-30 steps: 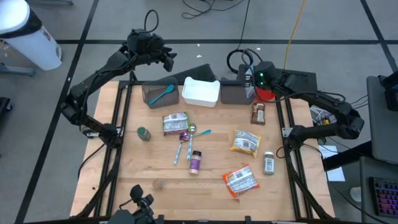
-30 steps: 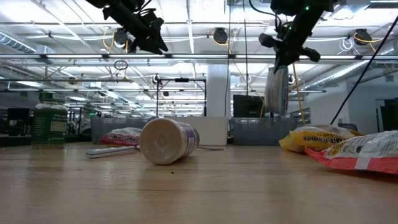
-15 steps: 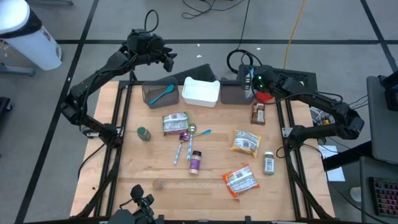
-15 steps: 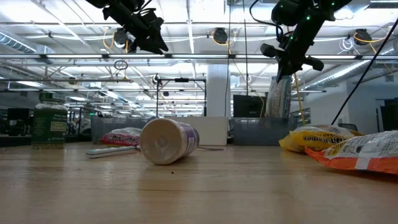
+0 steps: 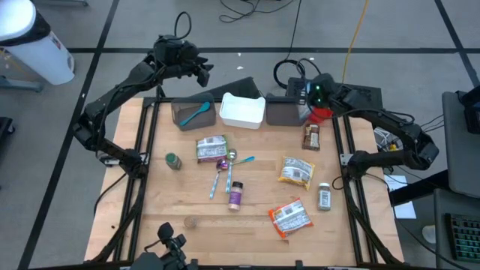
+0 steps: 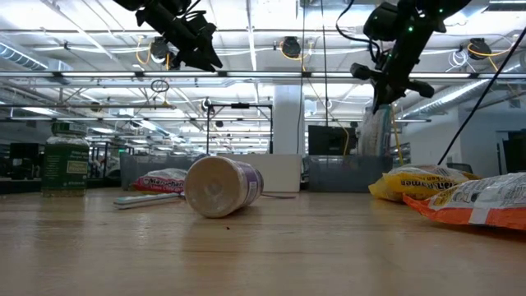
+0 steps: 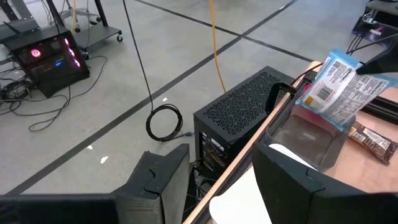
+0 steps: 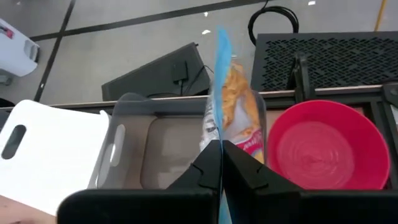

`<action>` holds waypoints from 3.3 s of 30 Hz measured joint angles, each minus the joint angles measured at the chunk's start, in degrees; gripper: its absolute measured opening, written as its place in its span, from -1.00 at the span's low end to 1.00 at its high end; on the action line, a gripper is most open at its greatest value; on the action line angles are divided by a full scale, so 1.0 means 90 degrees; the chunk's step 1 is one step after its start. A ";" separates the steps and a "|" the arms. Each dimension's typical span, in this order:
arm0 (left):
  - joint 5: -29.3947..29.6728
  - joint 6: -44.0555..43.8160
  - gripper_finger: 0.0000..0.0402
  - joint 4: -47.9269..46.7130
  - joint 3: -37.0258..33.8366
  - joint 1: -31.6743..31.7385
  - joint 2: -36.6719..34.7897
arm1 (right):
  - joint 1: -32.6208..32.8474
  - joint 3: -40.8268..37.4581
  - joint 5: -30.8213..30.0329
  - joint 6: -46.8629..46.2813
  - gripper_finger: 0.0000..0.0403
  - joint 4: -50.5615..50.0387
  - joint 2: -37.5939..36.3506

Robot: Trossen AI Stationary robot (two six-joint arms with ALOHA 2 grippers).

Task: Pick & Place Food Item
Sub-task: Put the blue noodle pack into the right black bin

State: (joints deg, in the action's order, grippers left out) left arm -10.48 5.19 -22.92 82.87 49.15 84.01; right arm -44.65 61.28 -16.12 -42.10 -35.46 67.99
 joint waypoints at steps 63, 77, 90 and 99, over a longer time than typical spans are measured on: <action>0.0002 0.0061 -0.08 0.0051 -0.0002 0.0000 0.0000 | -0.0420 0.0000 0.0328 0.0025 -1.00 -0.0325 0.0782; 0.0002 0.0061 -0.08 0.0051 -0.0002 0.0000 0.0000 | -0.0420 0.0000 0.0328 0.0110 -1.00 -0.0328 0.0782; 0.0002 0.0061 -0.08 0.0051 -0.0002 0.0000 0.0000 | -0.0420 0.0000 0.0321 0.0141 -1.00 -0.0328 0.0782; 0.0001 0.0061 -0.08 0.0051 -0.0002 -0.0002 0.0000 | -0.0420 0.0000 0.0308 0.0161 -0.98 -0.0328 0.0782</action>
State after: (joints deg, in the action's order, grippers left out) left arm -10.47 5.74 -22.46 82.85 49.12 84.01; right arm -48.42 61.28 -13.34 -40.64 -38.41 75.02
